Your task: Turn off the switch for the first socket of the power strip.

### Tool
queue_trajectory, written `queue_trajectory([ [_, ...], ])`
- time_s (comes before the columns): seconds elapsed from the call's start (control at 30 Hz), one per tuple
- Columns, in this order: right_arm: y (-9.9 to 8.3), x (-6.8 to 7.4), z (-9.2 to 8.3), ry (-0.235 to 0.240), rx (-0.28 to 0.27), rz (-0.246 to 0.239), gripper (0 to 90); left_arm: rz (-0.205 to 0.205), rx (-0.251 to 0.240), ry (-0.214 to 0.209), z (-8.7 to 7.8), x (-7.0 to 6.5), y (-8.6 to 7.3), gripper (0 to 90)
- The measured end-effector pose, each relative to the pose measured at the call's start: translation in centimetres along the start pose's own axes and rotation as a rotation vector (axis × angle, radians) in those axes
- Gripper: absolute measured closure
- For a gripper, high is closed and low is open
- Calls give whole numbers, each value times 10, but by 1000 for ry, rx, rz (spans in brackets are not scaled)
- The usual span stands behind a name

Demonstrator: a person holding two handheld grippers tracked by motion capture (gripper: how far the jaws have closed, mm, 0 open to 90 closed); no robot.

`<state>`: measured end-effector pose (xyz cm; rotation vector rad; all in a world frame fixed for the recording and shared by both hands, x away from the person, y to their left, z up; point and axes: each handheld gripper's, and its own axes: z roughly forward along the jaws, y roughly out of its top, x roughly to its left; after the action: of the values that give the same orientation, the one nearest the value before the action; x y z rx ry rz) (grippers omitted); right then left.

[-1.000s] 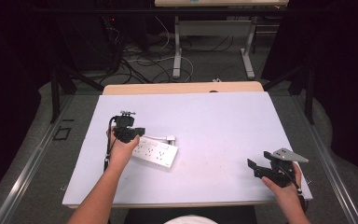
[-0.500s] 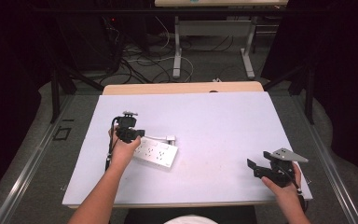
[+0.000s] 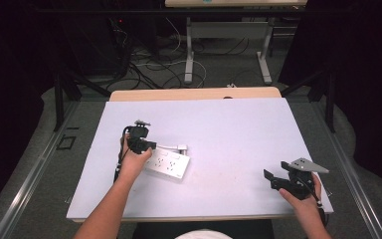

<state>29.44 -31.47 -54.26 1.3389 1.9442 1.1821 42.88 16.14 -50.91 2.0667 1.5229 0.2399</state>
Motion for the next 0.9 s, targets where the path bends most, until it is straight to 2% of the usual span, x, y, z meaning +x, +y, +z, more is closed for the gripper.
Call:
queue_trajectory([
  [0.3,0,0,0,2,-2,-5,235,-4,20,1,6,-1,-2,899],
  [0.9,0,0,-1,0,-1,-7,235,2,14,17,7,-3,-2,900],
])
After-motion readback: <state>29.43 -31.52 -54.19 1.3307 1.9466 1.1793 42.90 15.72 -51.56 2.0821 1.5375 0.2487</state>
